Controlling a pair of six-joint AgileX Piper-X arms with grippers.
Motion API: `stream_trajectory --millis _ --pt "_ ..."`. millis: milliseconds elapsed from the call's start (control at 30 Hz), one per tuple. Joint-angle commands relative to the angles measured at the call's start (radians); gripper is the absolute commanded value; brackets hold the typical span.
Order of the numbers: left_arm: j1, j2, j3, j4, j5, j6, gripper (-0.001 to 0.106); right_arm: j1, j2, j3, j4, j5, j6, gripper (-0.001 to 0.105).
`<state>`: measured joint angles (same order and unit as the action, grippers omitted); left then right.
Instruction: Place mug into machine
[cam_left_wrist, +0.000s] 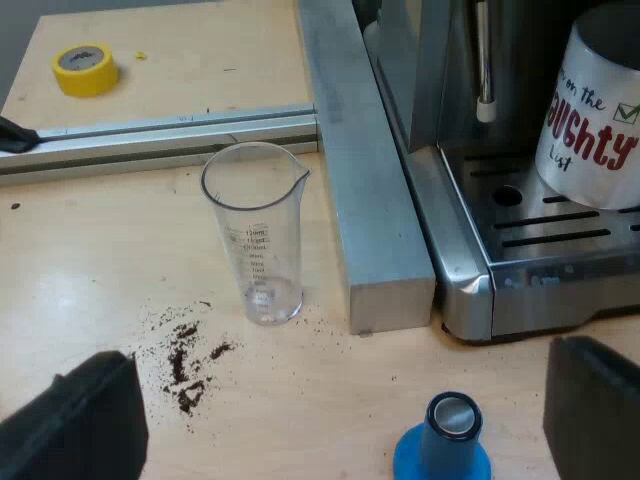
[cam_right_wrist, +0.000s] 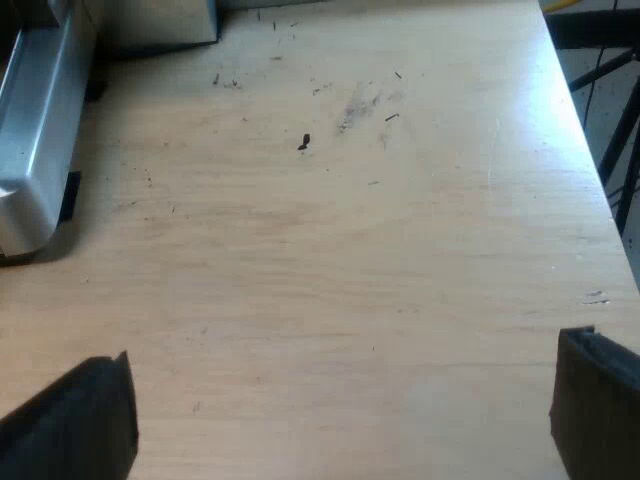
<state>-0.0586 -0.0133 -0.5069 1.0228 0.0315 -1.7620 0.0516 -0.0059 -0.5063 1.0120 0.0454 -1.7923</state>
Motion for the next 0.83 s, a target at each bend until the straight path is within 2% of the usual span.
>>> stream_trajectory --millis 33,833 --pt "0.000 -0.138 -0.002 -0.016 -0.014 -0.013 0.081 0.001 -0.045 -0.007 -0.011 -0.005 0.000 0.085" --pt "-0.015 -0.140 0.003 -0.027 -0.013 -0.010 0.081 0.001 -0.045 -0.007 -0.011 -0.005 0.000 0.085"
